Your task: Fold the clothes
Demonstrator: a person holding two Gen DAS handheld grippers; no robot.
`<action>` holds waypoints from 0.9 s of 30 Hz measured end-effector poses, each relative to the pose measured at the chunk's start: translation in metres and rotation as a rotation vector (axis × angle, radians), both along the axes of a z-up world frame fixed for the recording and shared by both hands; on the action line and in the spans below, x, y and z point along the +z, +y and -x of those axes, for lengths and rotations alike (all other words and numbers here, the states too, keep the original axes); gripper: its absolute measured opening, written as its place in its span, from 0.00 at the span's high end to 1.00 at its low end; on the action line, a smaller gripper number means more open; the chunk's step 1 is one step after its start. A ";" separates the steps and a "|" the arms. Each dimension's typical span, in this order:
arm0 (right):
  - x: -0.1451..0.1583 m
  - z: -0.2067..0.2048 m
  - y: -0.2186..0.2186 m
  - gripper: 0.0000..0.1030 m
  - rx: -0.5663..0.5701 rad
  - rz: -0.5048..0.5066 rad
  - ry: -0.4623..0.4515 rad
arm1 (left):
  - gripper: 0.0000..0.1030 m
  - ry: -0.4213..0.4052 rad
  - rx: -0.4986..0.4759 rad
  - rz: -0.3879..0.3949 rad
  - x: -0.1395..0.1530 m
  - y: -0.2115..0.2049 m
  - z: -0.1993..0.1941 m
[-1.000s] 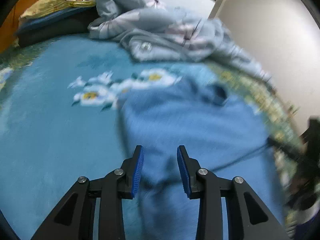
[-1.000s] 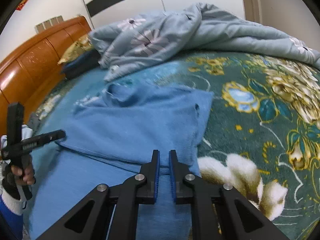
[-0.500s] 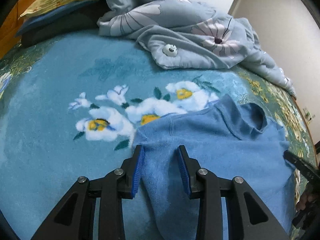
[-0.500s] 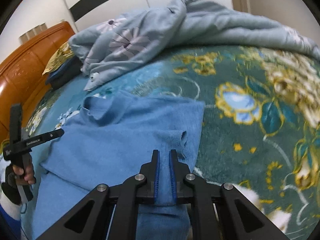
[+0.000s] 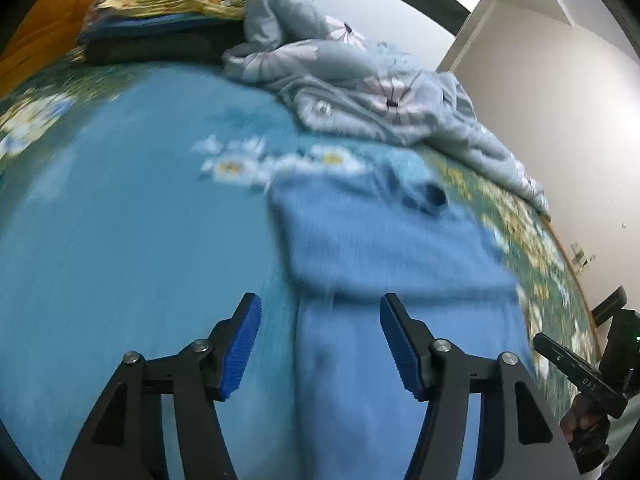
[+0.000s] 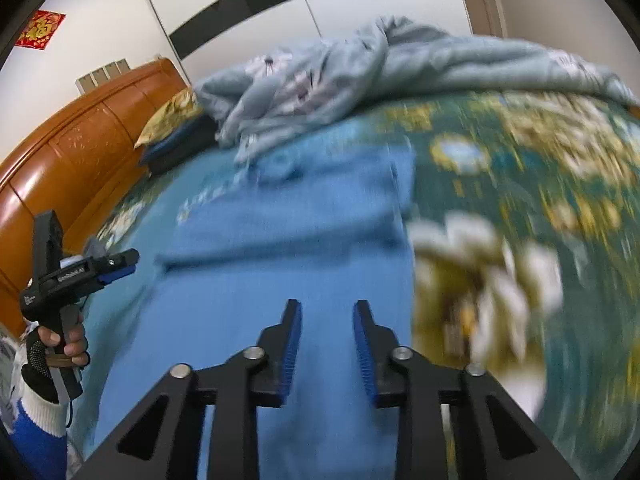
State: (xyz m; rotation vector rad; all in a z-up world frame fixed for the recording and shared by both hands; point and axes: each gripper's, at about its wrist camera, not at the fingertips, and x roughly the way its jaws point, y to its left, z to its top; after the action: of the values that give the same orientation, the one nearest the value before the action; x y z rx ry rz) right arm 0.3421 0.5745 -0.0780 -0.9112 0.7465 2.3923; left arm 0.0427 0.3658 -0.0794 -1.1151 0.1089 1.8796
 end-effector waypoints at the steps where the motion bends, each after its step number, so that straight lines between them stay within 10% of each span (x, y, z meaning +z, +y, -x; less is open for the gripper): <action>1: -0.002 -0.012 -0.008 0.63 -0.009 0.016 0.003 | 0.38 0.007 0.004 0.017 -0.002 -0.012 -0.010; 8: -0.004 -0.076 -0.070 0.38 -0.014 0.024 -0.023 | 0.38 0.033 -0.030 0.085 -0.016 -0.077 -0.070; 27: -0.024 -0.128 -0.089 0.41 -0.047 0.198 0.109 | 0.38 0.012 -0.104 0.070 -0.025 -0.113 -0.128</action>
State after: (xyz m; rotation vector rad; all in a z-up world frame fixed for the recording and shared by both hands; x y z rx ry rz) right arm 0.4705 0.4854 -0.1021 -0.8336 1.0507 2.3727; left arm 0.1704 0.2525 -0.1041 -1.1242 0.2371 1.8020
